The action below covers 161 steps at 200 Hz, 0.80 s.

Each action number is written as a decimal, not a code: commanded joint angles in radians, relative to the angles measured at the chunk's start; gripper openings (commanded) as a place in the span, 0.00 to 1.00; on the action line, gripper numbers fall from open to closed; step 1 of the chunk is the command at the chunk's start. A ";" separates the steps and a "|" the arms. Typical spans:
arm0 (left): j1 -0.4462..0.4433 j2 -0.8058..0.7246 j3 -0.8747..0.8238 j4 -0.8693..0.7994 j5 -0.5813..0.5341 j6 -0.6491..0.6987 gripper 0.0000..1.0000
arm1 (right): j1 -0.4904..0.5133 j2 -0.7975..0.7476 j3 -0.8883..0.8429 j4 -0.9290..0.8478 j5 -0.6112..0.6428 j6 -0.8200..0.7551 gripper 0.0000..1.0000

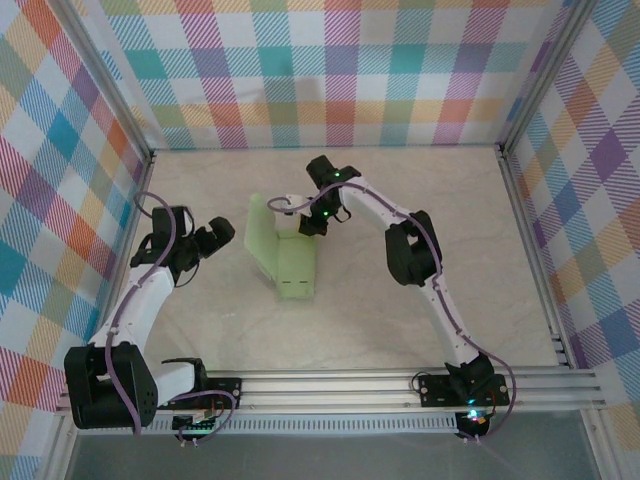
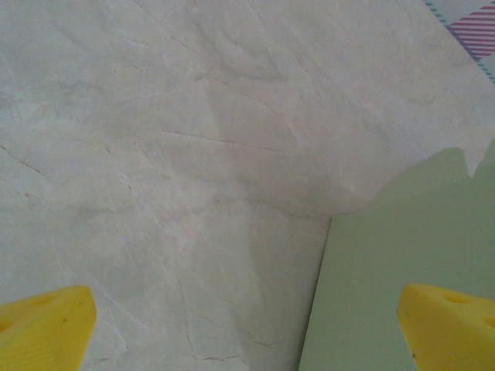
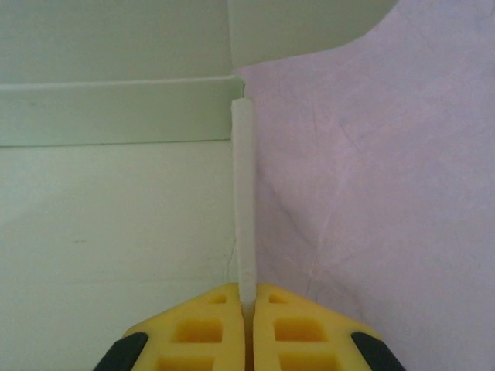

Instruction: Fold the paper box

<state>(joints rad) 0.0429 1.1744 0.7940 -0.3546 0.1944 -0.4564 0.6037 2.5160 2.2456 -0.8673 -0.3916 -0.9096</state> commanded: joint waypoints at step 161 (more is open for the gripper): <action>-0.300 0.216 -0.030 0.181 -0.148 -0.087 1.00 | 0.024 -0.813 -1.269 0.712 0.766 1.376 0.10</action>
<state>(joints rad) -0.2115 1.3624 0.7727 -0.2031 0.0727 -0.5083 0.6163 1.7195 0.9928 -0.2302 0.3359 0.3363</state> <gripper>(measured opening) 0.999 0.068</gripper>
